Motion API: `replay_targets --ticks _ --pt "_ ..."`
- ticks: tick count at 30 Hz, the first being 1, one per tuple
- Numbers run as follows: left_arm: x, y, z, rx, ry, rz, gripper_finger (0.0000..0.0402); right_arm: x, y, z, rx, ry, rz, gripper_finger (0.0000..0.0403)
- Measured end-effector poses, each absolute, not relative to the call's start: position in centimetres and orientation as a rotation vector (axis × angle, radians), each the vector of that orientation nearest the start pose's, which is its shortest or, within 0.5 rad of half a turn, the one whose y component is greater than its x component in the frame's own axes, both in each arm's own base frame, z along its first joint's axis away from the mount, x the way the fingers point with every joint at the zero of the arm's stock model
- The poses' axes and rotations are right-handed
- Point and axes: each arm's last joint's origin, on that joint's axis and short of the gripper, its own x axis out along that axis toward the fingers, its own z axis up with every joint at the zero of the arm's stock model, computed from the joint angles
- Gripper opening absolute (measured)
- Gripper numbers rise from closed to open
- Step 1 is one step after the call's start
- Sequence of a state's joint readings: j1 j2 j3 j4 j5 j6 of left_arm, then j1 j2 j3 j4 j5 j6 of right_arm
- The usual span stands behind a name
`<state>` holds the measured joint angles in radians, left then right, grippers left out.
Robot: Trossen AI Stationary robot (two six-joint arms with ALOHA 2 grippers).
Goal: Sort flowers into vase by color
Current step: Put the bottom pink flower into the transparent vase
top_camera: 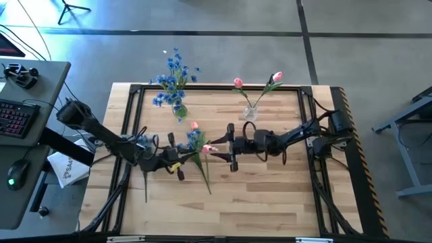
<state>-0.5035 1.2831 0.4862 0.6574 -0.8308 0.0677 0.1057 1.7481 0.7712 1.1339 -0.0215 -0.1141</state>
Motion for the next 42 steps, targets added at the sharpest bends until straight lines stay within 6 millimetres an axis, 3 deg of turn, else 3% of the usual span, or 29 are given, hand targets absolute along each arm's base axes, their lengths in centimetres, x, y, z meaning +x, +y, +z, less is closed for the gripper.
replay_targets --ticks 11,15,20,24,31,36,42 --pt "23.1 -9.5 21.1 0.105 0.1 0.304 0.0005 38.4 4.4 22.0 -0.202 -0.082 0.17 0.0184" --pt "23.0 -9.7 21.1 0.108 0.103 0.294 0.0005 38.8 4.6 22.3 -0.215 -0.061 0.189 0.013" --pt "23.0 -9.7 20.9 0.114 0.119 0.29 0.0008 38.7 4.5 22.3 -0.202 -0.042 0.184 0.0025" --pt "22.9 -9.6 20.5 0.121 0.16 0.301 0.0026 38.2 4.8 23.0 -0.206 -0.002 0.128 0.0018" --pt "22.6 -9.3 19.4 0.093 0.242 0.339 0.0086 34.2 4.8 26.7 -0.267 0.233 -0.169 0.0005" --pt "22.6 -9.3 19.1 0.043 0.257 0.348 0.0113 28.9 4.7 30.8 -0.34 0.315 -0.479 0.0007" --pt "22.6 -9.3 19.1 0.031 0.252 0.349 0.0117 23.0 2.6 34.6 -0.299 0.297 -0.763 0.0003"
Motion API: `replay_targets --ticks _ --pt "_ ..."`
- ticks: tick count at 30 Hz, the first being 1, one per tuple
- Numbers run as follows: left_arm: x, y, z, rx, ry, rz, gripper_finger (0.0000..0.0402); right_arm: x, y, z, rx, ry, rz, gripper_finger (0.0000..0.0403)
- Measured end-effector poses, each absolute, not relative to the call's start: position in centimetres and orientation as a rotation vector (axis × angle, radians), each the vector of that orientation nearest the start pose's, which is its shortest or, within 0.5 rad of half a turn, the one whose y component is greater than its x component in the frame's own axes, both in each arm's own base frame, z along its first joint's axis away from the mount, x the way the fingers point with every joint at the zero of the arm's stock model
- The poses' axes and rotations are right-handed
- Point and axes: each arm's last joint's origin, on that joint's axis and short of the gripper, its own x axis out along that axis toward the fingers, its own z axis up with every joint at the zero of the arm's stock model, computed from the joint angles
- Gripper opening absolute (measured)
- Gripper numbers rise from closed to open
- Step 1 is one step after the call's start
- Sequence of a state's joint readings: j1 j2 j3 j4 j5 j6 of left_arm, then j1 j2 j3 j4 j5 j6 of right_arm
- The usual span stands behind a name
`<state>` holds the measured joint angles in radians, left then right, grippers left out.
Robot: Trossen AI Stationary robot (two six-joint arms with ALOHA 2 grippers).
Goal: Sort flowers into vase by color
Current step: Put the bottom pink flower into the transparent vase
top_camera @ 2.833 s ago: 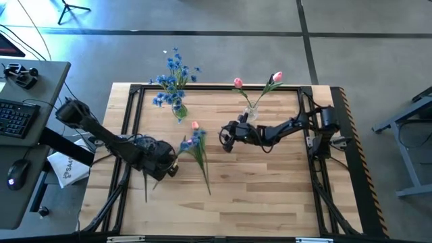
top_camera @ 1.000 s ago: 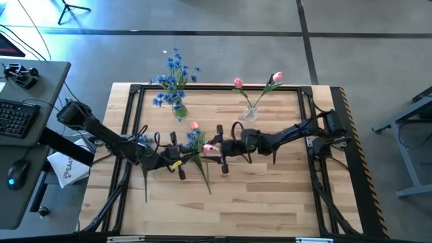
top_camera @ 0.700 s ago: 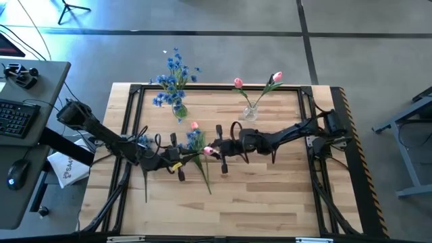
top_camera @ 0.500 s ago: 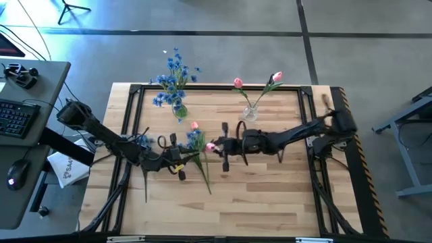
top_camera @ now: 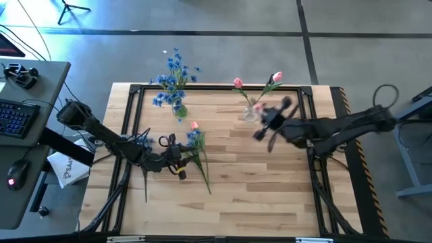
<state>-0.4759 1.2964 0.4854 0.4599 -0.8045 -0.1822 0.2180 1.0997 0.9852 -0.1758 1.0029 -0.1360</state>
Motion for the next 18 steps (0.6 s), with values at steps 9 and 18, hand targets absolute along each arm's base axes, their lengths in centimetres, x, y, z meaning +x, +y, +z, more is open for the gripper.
replay_targets --ticks 9,18 --pt "22.6 -9.3 19.2 0.025 0.244 0.347 0.0117 20.1 -1.8 35.8 -0.165 0.289 -0.903 0.0003" --pt "22.6 -9.3 19.2 0.025 0.245 0.346 0.0117 21.7 -4.8 34.0 -0.087 0.387 -0.867 0.0003"
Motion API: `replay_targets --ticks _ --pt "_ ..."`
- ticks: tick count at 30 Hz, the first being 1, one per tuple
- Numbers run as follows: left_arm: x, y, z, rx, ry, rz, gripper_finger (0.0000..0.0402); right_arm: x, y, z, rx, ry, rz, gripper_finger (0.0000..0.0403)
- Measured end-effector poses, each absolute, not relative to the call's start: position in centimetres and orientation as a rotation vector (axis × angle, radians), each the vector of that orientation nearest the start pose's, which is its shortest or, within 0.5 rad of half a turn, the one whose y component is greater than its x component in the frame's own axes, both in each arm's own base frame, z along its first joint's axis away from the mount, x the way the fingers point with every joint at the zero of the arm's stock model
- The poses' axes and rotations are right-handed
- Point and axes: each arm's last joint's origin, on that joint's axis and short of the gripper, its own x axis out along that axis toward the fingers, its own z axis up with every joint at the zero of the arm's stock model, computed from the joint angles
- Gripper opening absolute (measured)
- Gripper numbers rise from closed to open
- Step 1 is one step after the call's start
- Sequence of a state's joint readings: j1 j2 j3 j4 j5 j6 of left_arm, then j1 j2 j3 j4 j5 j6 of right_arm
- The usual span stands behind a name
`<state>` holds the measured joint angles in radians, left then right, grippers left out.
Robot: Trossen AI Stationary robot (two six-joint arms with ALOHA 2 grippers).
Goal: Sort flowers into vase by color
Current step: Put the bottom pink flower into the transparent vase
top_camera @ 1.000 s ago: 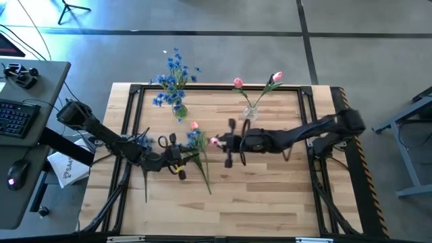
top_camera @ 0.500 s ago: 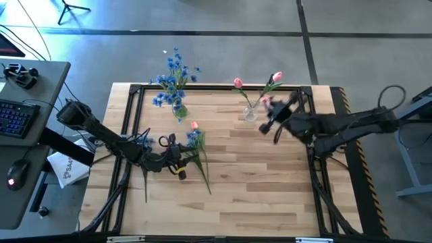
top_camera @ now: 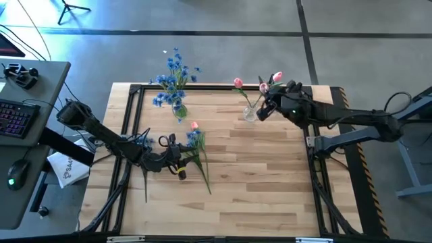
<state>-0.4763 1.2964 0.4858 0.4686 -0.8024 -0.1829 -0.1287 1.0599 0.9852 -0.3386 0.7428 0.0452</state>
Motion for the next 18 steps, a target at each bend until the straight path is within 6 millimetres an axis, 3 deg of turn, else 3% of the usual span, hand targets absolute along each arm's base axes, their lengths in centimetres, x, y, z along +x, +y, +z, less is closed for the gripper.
replay_targets --ticks 5,14,18 --pt "22.6 -9.4 19.2 0.023 0.248 0.332 0.0117 21.8 -5.5 33.4 -0.075 0.431 -0.858 0.002" --pt "22.6 -9.4 19.2 0.022 0.247 0.331 0.0117 21.0 -6.4 32.0 0.046 0.567 -0.772 0.0182" --pt "22.6 -9.4 19.2 0.022 0.247 0.331 0.0117 20.6 -6.5 31.3 0.109 0.645 -0.738 0.0232"
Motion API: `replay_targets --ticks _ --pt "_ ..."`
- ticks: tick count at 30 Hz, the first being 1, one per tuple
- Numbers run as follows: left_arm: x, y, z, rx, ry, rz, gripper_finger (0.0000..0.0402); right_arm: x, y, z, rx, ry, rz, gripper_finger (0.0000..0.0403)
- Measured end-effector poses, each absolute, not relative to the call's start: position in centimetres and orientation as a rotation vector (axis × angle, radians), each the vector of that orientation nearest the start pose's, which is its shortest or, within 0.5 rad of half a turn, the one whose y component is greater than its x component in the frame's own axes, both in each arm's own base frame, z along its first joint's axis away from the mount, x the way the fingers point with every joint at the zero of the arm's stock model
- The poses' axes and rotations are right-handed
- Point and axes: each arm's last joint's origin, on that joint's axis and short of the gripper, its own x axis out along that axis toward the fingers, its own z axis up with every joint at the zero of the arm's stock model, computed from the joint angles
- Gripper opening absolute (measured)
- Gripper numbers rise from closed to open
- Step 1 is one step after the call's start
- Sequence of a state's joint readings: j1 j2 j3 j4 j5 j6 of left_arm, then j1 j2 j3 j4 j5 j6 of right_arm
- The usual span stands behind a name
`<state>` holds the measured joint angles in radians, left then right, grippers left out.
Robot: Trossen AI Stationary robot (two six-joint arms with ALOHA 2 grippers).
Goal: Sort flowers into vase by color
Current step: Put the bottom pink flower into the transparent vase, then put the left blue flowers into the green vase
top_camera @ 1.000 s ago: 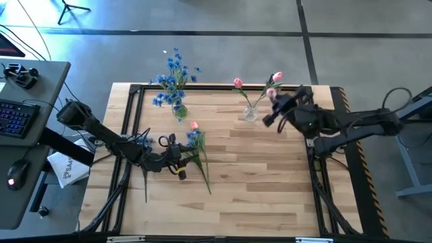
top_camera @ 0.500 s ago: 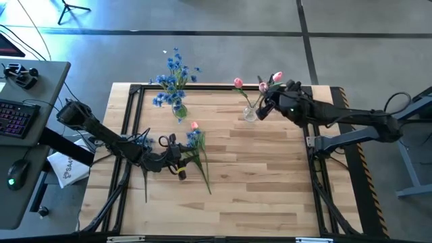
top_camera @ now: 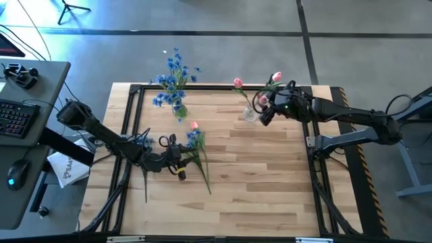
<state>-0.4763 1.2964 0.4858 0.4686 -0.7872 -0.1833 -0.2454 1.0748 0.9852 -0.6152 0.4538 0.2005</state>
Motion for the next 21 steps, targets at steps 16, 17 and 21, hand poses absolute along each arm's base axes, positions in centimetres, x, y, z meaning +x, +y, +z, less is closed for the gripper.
replay_targets --ticks 16,17,21 --pt "22.6 -9.4 19.2 0.022 0.248 0.331 0.0117 19.1 -5.9 29.6 0.19 0.881 -0.673 0.0243" --pt "22.6 -9.4 19.2 0.022 0.248 0.331 0.0117 18.9 -5.8 29.6 0.195 0.894 -0.677 0.0243" --pt "22.6 -9.4 19.2 0.023 0.248 0.331 0.0117 18.2 -5.6 29.1 0.248 0.965 -0.707 0.0243"
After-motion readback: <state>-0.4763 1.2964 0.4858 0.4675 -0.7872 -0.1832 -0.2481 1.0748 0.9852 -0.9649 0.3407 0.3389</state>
